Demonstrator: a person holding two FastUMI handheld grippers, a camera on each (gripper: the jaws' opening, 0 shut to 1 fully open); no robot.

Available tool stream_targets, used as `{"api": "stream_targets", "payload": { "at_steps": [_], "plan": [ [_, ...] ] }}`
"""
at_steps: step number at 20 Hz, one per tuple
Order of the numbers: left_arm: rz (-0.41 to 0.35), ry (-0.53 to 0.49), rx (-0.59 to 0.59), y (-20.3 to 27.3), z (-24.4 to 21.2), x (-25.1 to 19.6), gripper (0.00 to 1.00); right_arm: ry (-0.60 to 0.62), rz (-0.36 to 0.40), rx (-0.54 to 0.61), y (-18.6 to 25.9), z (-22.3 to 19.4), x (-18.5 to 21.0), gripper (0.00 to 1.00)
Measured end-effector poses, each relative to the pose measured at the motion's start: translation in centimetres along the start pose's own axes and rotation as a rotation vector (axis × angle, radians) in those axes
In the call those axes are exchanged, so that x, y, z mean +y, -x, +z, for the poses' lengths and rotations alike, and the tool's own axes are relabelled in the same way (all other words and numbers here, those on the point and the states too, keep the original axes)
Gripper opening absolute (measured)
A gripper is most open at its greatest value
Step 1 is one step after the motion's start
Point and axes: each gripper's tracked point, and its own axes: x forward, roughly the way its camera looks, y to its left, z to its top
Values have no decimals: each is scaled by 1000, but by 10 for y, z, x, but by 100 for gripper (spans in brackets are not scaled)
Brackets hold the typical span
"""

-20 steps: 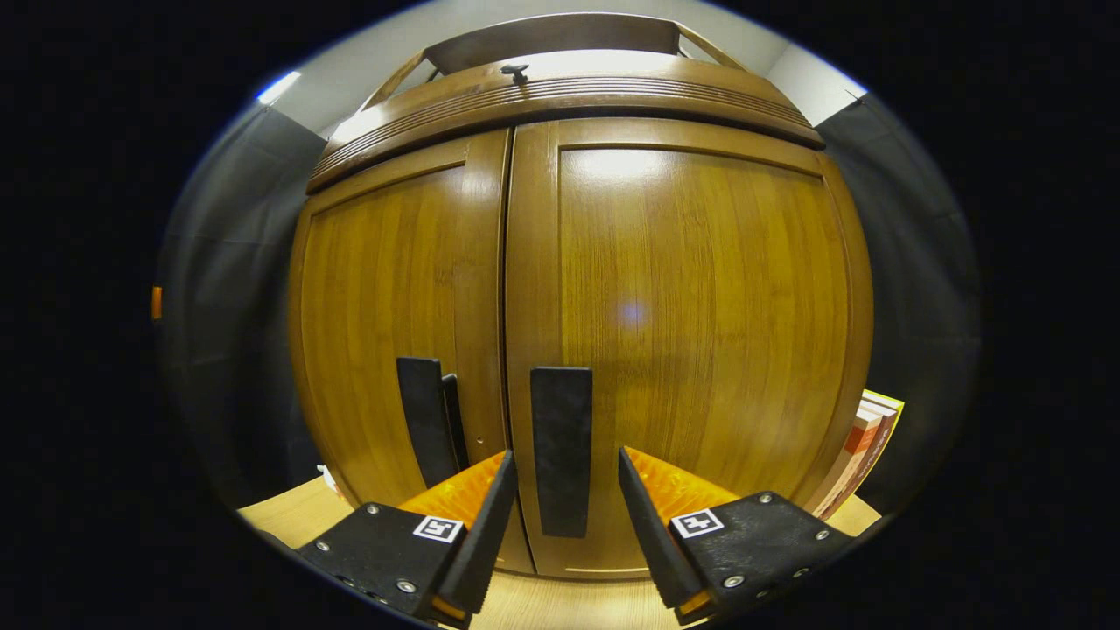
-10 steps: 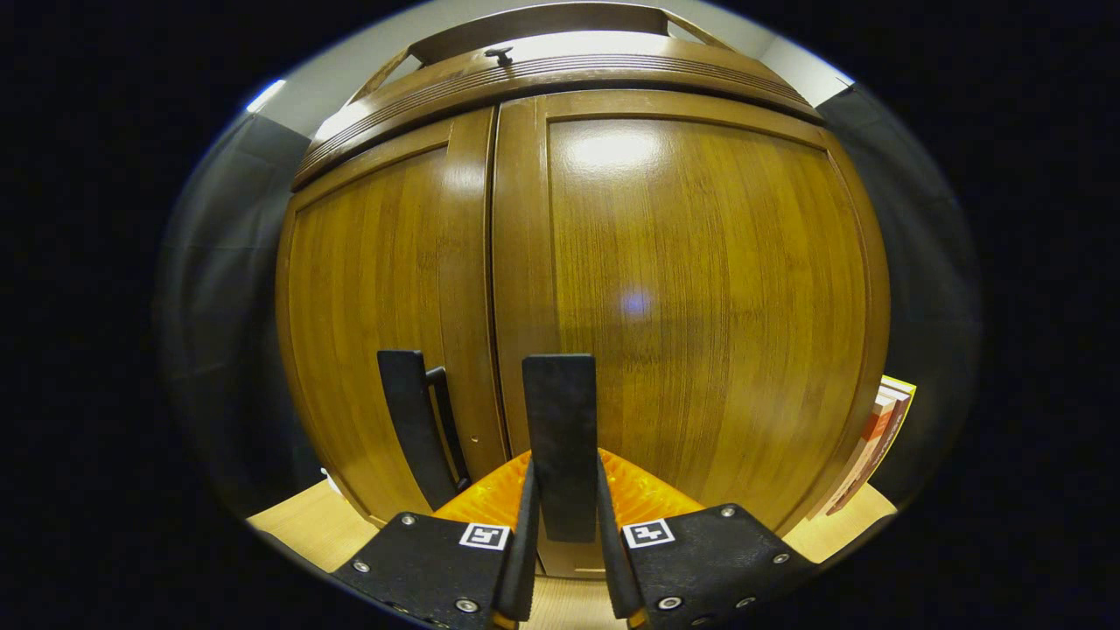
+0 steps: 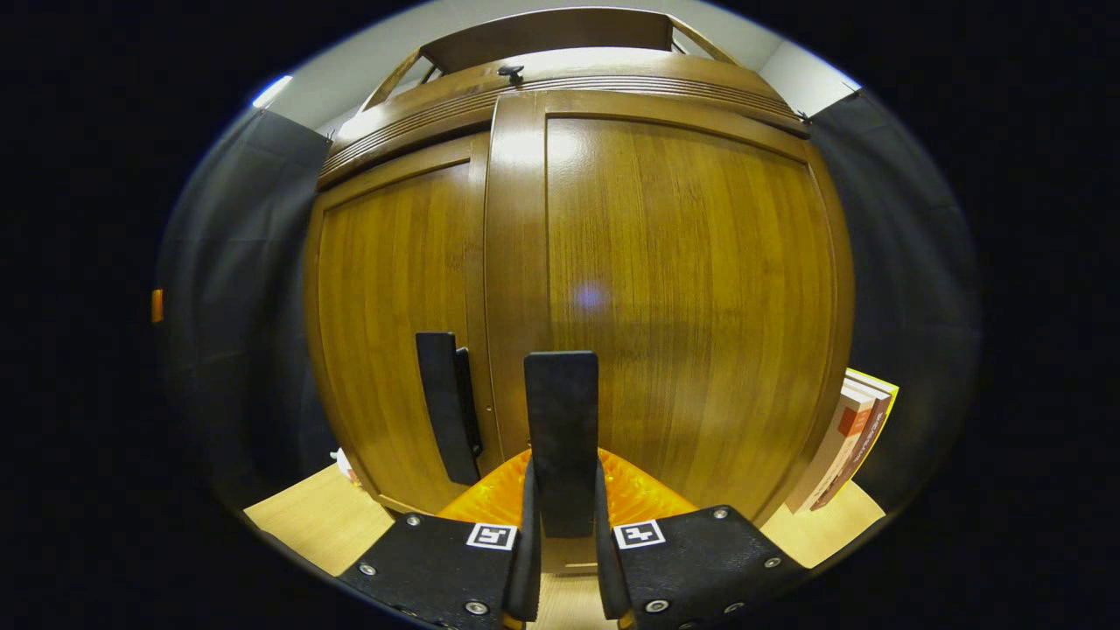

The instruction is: Open the right door of the double-door shoe cabinet with the right hand, and open the left door with the left hand.

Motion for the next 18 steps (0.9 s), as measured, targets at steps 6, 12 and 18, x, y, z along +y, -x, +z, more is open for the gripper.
{"api": "stream_targets", "payload": {
  "at_steps": [6,12,18],
  "plan": [
    [-21,-2,-11,19,5,-8,94,-5,4,-5,33,-2,-8,27],
    [-38,-7,-7,32,5,-17,94,-16,17,-5,68,-5,-22,22],
    [-76,5,2,41,4,-34,94,-15,10,-4,111,-8,-44,22]
  ]
}}
